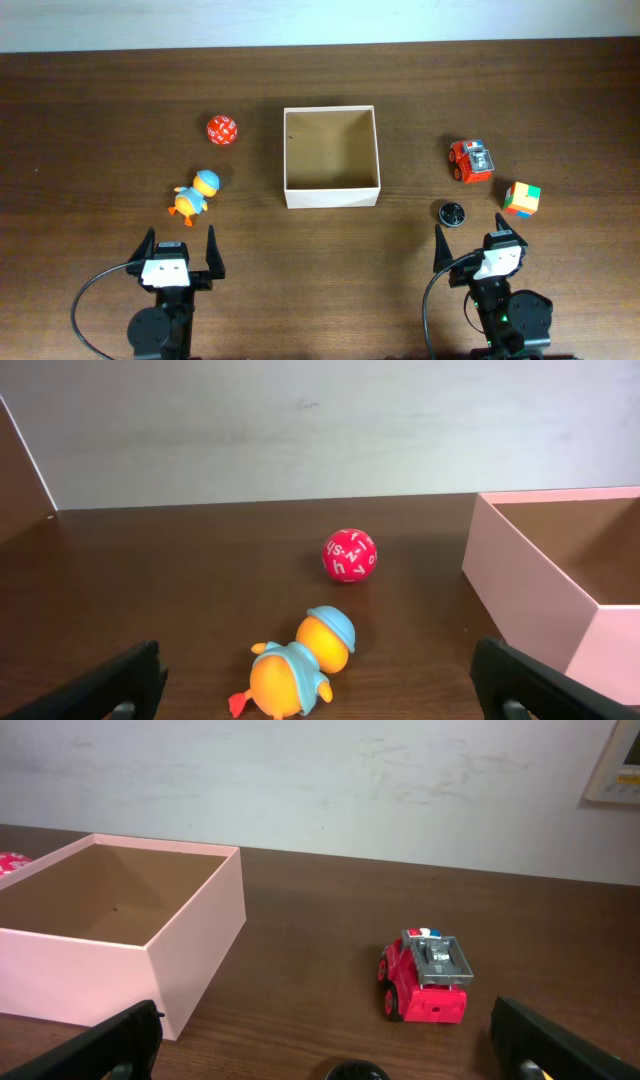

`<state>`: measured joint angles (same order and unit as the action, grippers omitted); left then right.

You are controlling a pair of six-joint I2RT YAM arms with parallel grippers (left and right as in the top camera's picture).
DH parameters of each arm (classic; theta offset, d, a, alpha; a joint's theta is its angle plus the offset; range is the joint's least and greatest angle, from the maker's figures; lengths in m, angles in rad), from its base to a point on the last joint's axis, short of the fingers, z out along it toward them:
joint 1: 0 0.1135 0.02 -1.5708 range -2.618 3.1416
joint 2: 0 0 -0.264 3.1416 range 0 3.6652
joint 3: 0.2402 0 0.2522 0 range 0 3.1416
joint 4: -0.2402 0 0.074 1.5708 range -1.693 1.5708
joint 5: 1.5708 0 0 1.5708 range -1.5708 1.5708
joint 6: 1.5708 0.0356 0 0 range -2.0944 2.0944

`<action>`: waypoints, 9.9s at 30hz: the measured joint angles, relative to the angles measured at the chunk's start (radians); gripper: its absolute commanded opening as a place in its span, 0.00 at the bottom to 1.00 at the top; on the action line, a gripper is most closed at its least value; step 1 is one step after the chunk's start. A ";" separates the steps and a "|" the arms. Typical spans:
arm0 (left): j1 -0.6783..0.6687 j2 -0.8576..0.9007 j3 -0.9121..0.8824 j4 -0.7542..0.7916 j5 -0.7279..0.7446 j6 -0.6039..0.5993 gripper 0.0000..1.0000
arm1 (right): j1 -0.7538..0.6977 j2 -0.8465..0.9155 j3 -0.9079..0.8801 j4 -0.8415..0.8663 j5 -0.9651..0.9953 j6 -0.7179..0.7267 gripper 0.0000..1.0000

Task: Pack container
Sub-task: 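Move the right gripper toward the red toy truck, then grasp the red toy truck with the right gripper and lift it, then carry the truck over the box and lower it inside, then open the right gripper to release the truck in the box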

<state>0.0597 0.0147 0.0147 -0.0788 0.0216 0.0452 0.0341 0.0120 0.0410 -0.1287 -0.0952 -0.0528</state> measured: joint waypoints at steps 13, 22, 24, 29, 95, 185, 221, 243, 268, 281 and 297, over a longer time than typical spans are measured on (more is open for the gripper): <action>0.000 0.000 0.000 0.000 0.000 0.000 0.99 | 0.000 0.000 0.000 0.000 0.000 0.000 0.99; 0.000 0.000 0.000 0.000 0.000 0.000 0.99 | 0.000 0.000 0.000 0.000 0.000 0.000 0.99; 0.000 0.000 0.000 0.000 0.000 0.000 0.99 | 0.000 0.000 0.000 0.000 0.000 0.001 0.99; 0.000 0.000 0.000 0.000 0.000 0.000 0.99 | 0.000 0.000 0.000 0.013 -0.001 0.002 0.99; 0.000 0.000 0.000 0.000 0.000 0.000 0.99 | -0.229 2.067 1.651 -1.007 -0.069 -0.221 0.97; 0.000 0.000 0.000 0.000 0.000 0.000 0.99 | 0.545 2.221 2.345 -1.053 0.073 0.185 0.37; 0.000 0.000 0.000 0.000 0.000 0.000 0.99 | 0.542 2.304 2.094 -0.840 0.101 0.525 0.59; 0.000 0.000 0.000 0.000 0.000 0.000 0.99 | 0.475 2.304 2.124 -0.960 0.098 0.425 0.58; 0.000 0.000 0.000 0.000 0.000 0.000 0.99 | 0.461 2.334 2.109 -0.929 0.073 0.309 0.52; 0.000 0.000 0.000 0.000 0.000 0.000 0.99 | 0.479 2.334 2.109 -0.913 0.056 0.281 0.53; 0.000 0.000 0.000 0.000 0.000 0.000 0.99 | 0.389 2.335 2.119 -0.968 0.055 0.236 0.58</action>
<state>0.0597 0.0147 0.0147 -0.0792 0.0212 0.0452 0.4236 2.3470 2.1597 -1.0966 -0.0402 0.1829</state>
